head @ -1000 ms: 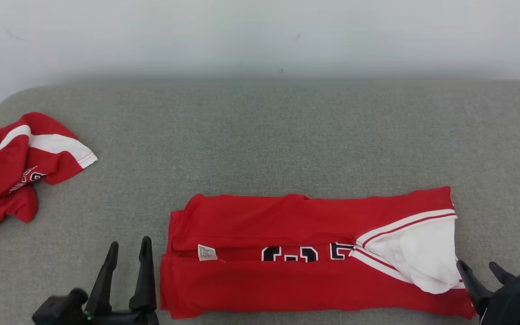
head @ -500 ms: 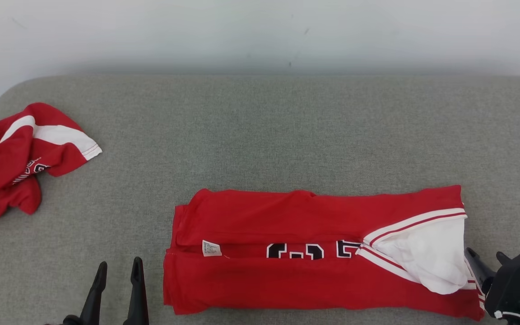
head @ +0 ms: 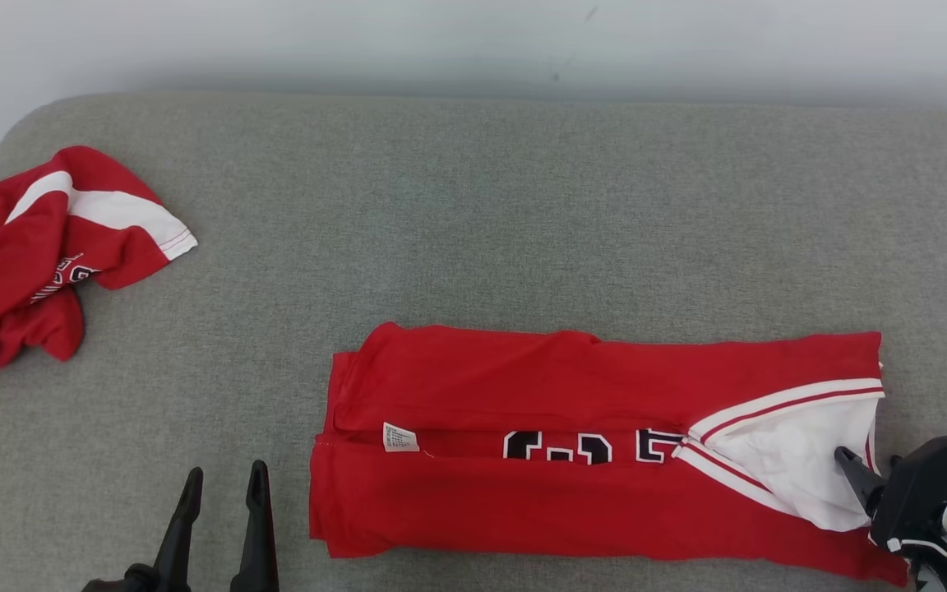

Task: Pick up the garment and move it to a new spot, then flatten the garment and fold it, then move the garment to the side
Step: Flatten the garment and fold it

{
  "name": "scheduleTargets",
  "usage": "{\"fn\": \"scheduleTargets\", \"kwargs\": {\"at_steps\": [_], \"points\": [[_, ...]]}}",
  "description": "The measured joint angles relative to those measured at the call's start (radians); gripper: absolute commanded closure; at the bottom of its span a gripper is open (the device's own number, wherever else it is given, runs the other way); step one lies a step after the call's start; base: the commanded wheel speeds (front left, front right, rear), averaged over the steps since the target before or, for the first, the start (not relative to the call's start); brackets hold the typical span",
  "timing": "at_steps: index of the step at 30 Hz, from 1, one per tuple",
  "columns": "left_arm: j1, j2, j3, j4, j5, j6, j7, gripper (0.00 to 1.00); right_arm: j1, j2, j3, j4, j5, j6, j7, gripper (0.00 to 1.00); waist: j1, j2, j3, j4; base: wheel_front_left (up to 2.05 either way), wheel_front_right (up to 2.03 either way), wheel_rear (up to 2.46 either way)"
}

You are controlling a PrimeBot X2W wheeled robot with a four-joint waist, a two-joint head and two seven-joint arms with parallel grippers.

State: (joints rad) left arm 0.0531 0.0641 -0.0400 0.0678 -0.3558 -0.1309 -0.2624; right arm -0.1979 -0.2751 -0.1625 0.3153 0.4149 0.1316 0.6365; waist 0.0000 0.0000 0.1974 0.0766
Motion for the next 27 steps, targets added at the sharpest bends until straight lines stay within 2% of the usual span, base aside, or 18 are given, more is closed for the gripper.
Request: {"fn": "scheduleTargets", "kwargs": {"at_steps": [2,3,5,12,20,27], "points": [[-0.001,0.000,-0.001,0.002,0.001,0.000,0.000,0.00,-0.010,-0.007,0.023,0.014,0.014,-0.003,0.000,0.00,0.0000,0.0000,0.004,0.006,0.00,0.00,0.00],[-0.002,0.000,-0.001,0.003,0.001,0.000,0.000,0.00,-0.014,-0.012,0.030,0.021,0.022,-0.003,0.000,0.30,0.0000,0.0000,0.004,0.009,0.00,0.00,0.00],[-0.001,0.001,-0.002,0.005,0.001,0.000,0.000,0.00,-0.024,-0.026,0.057,0.036,0.036,-0.004,-0.003,1.00,0.0000,0.0000,0.002,0.013,0.00,0.00,0.00],[0.005,0.005,0.017,0.018,0.004,0.000,0.000,0.00,-0.040,-0.032,0.055,0.066,0.024,0.001,-0.049,1.00,0.0000,0.0001,-0.020,0.008,0.00,0.00,0.00],[0.010,0.007,0.035,0.029,0.007,0.000,0.000,0.00,-0.044,-0.056,-0.104,0.052,-0.051,0.001,-0.073,1.00,0.0000,0.0001,-0.054,-0.017,0.00,0.00,0.00],[0.011,0.006,0.024,0.037,0.005,0.000,0.000,0.00,-0.002,-0.106,-0.253,-0.003,-0.121,0.000,-0.067,1.00,0.0000,0.0001,-0.071,-0.032,0.00,0.00,0.00]]}}
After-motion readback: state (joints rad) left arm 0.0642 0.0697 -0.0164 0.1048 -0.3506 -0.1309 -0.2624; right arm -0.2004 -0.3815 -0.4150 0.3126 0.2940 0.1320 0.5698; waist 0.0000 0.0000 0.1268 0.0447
